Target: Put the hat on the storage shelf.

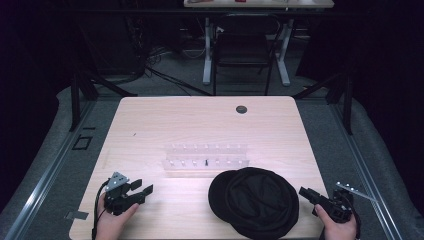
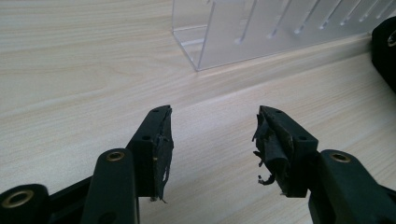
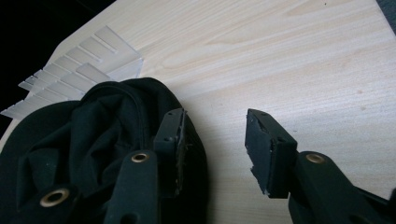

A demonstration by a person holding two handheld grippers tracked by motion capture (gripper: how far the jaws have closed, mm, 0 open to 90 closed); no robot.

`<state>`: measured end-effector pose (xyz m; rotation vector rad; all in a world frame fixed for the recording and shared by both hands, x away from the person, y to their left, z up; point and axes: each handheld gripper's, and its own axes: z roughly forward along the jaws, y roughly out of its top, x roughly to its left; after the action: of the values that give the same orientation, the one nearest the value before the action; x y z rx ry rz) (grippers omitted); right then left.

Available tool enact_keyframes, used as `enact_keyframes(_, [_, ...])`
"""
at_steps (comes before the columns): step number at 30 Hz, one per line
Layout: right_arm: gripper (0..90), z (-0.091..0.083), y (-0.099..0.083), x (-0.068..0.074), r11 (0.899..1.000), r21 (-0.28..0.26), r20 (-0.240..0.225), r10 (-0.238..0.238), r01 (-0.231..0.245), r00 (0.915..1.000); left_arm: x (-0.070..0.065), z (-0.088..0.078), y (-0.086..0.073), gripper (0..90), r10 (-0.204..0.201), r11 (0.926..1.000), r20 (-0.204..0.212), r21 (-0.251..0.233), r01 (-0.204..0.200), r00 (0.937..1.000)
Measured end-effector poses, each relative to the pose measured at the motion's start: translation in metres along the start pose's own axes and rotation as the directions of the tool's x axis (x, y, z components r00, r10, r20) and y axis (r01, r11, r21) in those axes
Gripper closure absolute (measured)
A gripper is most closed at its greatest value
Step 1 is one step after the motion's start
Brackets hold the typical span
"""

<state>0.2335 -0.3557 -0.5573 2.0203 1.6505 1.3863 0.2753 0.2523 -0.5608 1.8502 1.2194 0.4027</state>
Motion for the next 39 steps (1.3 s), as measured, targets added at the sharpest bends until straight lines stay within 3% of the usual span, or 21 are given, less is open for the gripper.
enact_keyframes(8, [56.0,-0.006,0.001,0.0,0.999,0.007,0.019,-0.047,0.047,0.9987,-0.001,0.0,0.001,44.5,-0.003,0.9999,0.005,-0.012,0.003,1.0])
enact_keyframes(9, [56.2,-0.004,0.0,0.002,1.0,-0.024,-0.003,-0.018,0.018,0.9998,-0.001,-0.001,0.002,44.5,0.001,1.0,0.007,-0.008,-0.001,1.0])
enact_keyframes(12, [56.8,-0.004,-0.001,0.004,0.999,-0.029,-0.006,-0.026,0.026,0.9996,-0.002,-0.001,0.002,44.4,0.0,0.9999,0.007,-0.01,0.0,1.0])
enact_keyframes(13, [56.8,-0.006,-0.001,0.004,0.999,-0.014,0.004,-0.041,0.041,0.9992,-0.001,-0.001,0.003,44.4,0.0,1.0,0.01,-0.009,0.0,1.0])
enact_keyframes(14, [57.0,-0.006,-0.002,0.006,1.0,-0.024,-0.01,-0.02,0.02,0.9997,-0.001,-0.002,0.003,44.4,-0.006,0.9998,0.013,-0.019,0.007,0.9999])
enact_keyframes(16, [57.0,-0.007,-0.002,0.009,1.0,0.013,-0.022,-0.012,0.012,0.9997,-0.001,-0.002,0.004,44.4,-0.01,0.9997,0.017,-0.02,0.01,0.9998])
enact_keyframes(21, [57.7,-0.01,-0.002,0.017,0.999,0.037,0.023,-0.038,0.037,0.999,0.0,-0.002,0.004,44.4,-0.011,0.9997,0.019,-0.021,0.011,0.9998])
enact_keyframes(22, [59.8,-0.01,-0.001,0.021,0.999,0.041,0.019,0.003,-0.004,0.9998,0.0,-0.002,0.004,44.4,-0.012,0.9997,0.019,-0.019,0.012,0.9997])
enact_keyframes(23, [59.8,-0.01,-0.001,0.021,0.999,0.041,0.019,0.003,-0.004,0.9998,0.0,-0.002,0.004,44.4,-0.012,0.9997,0.019,-0.019,0.012,0.9997])
enact_keyframes(24, [61.6,-0.014,0.003,0.022,0.995,0.102,0.038,0.008,-0.012,0.9992,0.0,-0.001,0.004,44.4,-0.013,0.9998,0.019,-0.016,0.013,0.9997])
enact_keyframes(26, [63.3,-0.016,0.004,0.022,0.992,0.129,0.051,0.002,-0.009,0.9987,0.0,0.0,0.004,44.4,-0.013,0.9998,0.015,-0.017,0.013,0.9998])
enact_keyframes(27, [63.3,-0.016,0.004,0.022,0.992,0.129,0.051,0.002,-0.009,0.9987,0.0,0.0,0.004,44.4,-0.013,0.9998,0.015,-0.017,0.013,0.9998])
enact_keyframes(28, [63.5,-0.014,0.003,0.023,0.994,0.102,0.027,0.044,-0.047,0.9987,-0.001,0.0,0.004,44.4,-0.012,0.9998,0.016,-0.015,0.012,0.9998])
enact_keyframes(30, [64.7,-0.016,0.004,0.022,0.987,0.154,0.029,0.049,-0.053,0.9983,-0.002,-0.001,0.004,44.4,-0.01,0.9998,0.015,-0.015,0.01,0.9998])
enact_keyframes(31, [64.7,-0.016,0.004,0.022,0.987,0.154,0.029,0.049,-0.053,0.9983,-0.002,-0.001,0.004,44.4,-0.01,0.9998,0.015,-0.015,0.01,0.9998])
enact_keyframes(32, [64.7,-0.018,0.006,0.023,0.979,0.199,0.045,0.034,-0.042,0.9984,-0.002,-0.001,0.004,44.4,-0.008,0.9998,0.016,-0.019,0.008,0.9998])
enact_keyframes(33, [64.7,-0.018,0.006,0.023,0.979,0.199,0.045,0.034,-0.042,0.9984,-0.002,-0.001,0.004,44.4,-0.008,0.9998,0.016,-0.019,0.008,0.9998])
enact_keyframes(34, [64.8,-0.016,0.009,0.026,0.969,0.243,0.048,0.03,-0.041,0.9984,-0.003,-0.002,0.004,44.4,-0.007,0.9998,0.013,-0.019,0.007,0.9999])
enact_keyframes(35, [64.8,-0.016,0.009,0.026,0.969,0.243,0.048,0.03,-0.041,0.9984,-0.003,-0.002,0.004,44.3,-0.007,0.9998,0.013,-0.019,0.007,0.9999])
enact_keyframes(36, [65.5,-0.014,0.013,0.028,0.957,0.288,0.052,0.016,-0.031,0.9985,-0.003,-0.002,0.004,44.3,-0.006,0.9998,0.014,-0.019,0.006,0.9999])
enact_keyframes(39, [65.6,-0.011,0.014,0.031,0.95,0.312,0.045,0.006,-0.02,0.999,-0.003,-0.003,0.004,44.3,-0.006,0.9998,0.016,-0.019,0.006,0.9998])
